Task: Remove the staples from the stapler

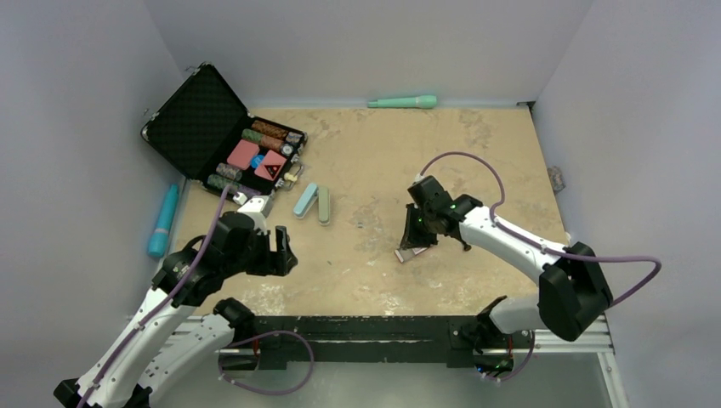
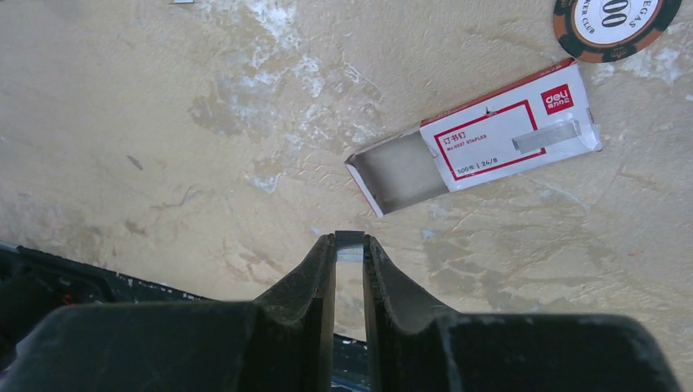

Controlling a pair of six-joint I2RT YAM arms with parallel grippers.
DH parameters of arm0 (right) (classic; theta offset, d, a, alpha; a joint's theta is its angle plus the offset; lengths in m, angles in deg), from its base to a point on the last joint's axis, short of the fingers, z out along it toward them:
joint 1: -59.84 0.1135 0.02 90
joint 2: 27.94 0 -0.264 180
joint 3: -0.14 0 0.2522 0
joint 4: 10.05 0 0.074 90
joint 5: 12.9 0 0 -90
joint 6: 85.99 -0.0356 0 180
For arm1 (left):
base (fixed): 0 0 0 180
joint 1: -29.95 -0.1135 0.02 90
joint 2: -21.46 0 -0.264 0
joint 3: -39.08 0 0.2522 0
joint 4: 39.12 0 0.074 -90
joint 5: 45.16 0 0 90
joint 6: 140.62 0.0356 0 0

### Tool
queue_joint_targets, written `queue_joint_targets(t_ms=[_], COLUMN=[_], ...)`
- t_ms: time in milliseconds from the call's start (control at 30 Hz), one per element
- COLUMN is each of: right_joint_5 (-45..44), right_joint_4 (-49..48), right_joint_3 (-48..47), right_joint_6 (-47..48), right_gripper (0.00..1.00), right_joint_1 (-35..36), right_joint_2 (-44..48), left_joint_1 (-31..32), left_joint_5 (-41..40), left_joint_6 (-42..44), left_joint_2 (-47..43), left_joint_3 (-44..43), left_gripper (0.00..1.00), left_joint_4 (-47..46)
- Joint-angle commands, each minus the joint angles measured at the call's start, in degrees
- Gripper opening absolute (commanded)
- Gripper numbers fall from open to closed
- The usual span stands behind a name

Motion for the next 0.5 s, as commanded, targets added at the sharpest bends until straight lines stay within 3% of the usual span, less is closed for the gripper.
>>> queue_joint_targets(t_ms=[0, 133, 300, 467], right_joint_5=[-3.2, -5.1, -6.4, -6.6], right_joint_4=[-0.9, -1.0, -1.9, -3.6], right_joint_3=[-1.3, -1.0, -0.1, 0.5], right_joint_6=[0.5, 1.3, 1.5, 1.8], right_gripper=[0.0, 0.0, 0.0, 0.0], right_joint_1=[0.1, 0.1, 0.1, 0.1], right_joint_2=[-2.2, -3.6, -5.8, -7.5], left_joint_1=[-0.1, -0.2, -0.1, -0.2], left_joint_5=[-0.4, -0.6, 0.0, -0.2], left_joint_6=[-0.4, -0.4, -0.1, -0.2], left_joint_2=[-0.6, -1.0, -1.9, -1.6], left_joint_3=[0.0, -0.1, 0.1, 0.0], left_gripper=[0.79, 0.82, 0.99, 1.0], left_joint_4=[-0.4, -0.4, -1.0, -0.9])
